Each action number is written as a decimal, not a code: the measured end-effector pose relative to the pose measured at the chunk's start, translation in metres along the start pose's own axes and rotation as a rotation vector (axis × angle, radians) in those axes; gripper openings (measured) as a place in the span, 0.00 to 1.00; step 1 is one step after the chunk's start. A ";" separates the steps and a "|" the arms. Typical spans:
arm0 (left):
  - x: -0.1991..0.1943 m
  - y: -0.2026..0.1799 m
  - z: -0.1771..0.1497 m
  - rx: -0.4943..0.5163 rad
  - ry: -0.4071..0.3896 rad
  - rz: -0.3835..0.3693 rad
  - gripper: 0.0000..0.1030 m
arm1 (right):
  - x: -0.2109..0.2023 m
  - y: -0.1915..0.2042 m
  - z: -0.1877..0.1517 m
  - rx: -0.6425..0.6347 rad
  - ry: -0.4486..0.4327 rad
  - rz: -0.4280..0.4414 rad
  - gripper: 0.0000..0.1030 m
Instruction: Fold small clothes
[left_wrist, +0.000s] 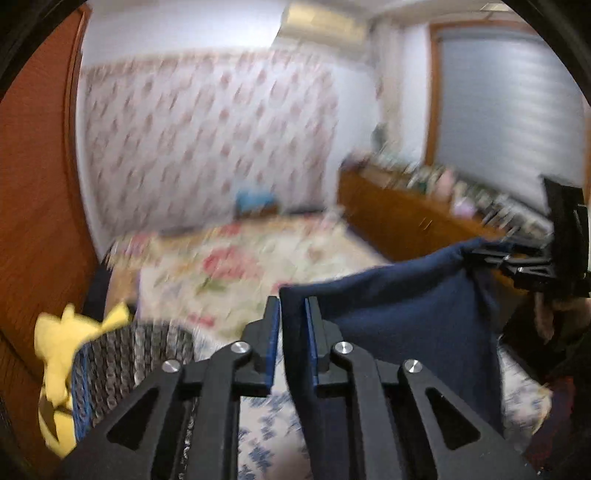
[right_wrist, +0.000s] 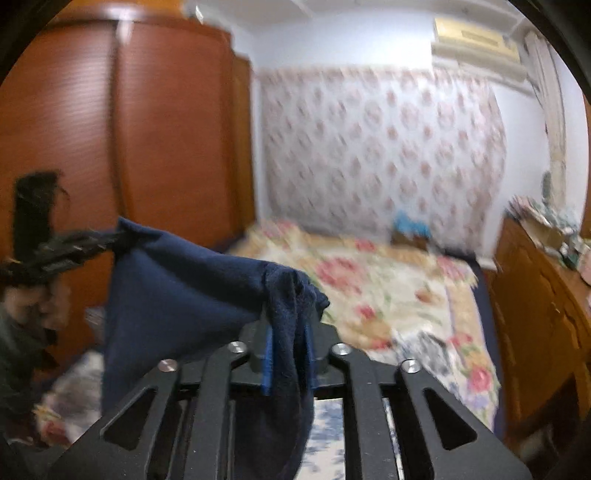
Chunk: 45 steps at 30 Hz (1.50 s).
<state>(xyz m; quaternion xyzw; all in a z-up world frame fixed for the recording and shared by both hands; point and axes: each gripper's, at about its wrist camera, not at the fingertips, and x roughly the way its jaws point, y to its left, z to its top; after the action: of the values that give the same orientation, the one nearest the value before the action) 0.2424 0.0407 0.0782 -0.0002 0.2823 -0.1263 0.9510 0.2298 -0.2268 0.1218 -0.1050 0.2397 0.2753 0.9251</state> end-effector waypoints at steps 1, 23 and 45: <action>0.010 0.001 -0.005 -0.001 0.027 -0.008 0.15 | 0.020 -0.007 -0.006 -0.004 0.042 -0.057 0.48; -0.011 -0.064 -0.198 -0.002 0.349 -0.114 0.40 | 0.042 0.049 -0.162 -0.050 0.271 0.064 0.63; -0.050 -0.072 -0.156 -0.103 0.204 -0.291 0.07 | 0.036 0.109 -0.202 -0.180 0.330 0.233 0.74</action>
<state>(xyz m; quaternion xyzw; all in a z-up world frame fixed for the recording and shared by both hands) 0.1003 -0.0059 -0.0211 -0.0768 0.3806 -0.2471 0.8878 0.1168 -0.1863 -0.0773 -0.2025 0.3730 0.3799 0.8219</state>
